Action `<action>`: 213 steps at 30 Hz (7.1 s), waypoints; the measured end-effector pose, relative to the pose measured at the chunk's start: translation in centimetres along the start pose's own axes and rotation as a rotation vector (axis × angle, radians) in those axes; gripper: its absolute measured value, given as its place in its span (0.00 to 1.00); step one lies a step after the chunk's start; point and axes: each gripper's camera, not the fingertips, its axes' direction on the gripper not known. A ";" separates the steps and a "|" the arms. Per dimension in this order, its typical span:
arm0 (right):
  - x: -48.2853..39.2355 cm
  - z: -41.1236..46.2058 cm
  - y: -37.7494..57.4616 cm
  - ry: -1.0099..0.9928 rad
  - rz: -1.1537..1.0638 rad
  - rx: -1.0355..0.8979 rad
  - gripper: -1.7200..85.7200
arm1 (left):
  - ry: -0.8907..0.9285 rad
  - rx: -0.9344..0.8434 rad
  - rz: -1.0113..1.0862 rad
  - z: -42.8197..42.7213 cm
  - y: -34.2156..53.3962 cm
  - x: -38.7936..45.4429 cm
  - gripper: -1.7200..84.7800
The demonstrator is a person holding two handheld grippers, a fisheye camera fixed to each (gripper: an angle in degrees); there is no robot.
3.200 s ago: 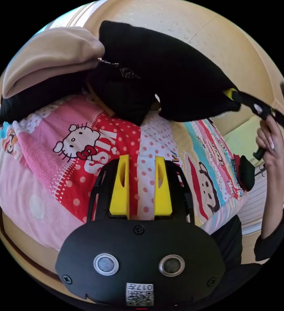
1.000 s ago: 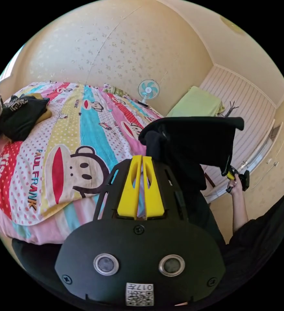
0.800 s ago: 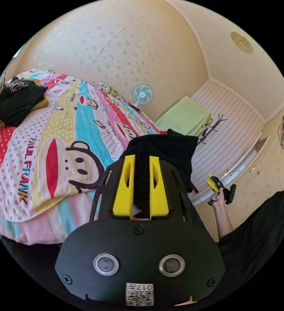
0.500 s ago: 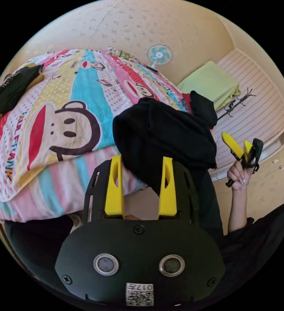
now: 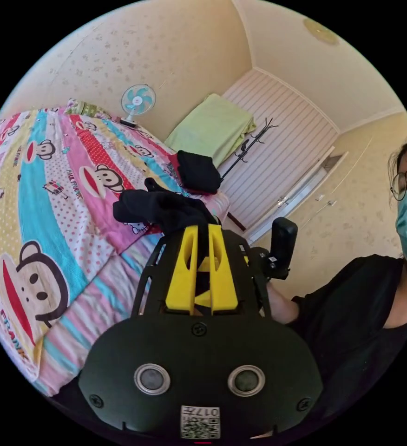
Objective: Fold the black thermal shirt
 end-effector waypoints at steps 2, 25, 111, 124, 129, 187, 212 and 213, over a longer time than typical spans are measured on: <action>0.1 -0.3 -2.2 -0.026 0.047 0.013 0.05 | -0.056 0.033 0.029 -0.7 -0.2 1.1 0.09; -11.8 -27.7 -7.4 -0.279 -0.132 0.881 0.04 | -0.488 0.918 -0.059 -19.2 14.6 7.2 0.27; 42.0 -32.9 -7.2 0.155 1.190 0.371 0.18 | -0.322 0.119 -0.272 -5.3 9.8 -15.8 0.10; 45.2 -29.5 -1.8 -0.072 1.457 0.850 0.07 | -0.265 0.349 -0.253 -6.5 17.7 -18.2 0.01; 32.5 -35.9 -20.1 0.008 0.763 0.825 0.07 | -0.262 0.368 -0.223 -6.8 18.5 -17.9 0.01; 26.1 2.0 -8.3 -0.023 0.368 0.099 0.06 | -0.615 0.331 -0.620 -16.4 9.5 -18.0 0.14; 28.2 0.9 -11.6 -0.025 0.380 0.118 0.06 | -0.563 0.986 -0.302 -26.6 1.1 -3.8 0.06; 28.2 0.7 -11.6 -0.033 0.381 0.122 0.06 | -0.457 0.892 -0.220 -22.8 -2.9 -4.0 0.06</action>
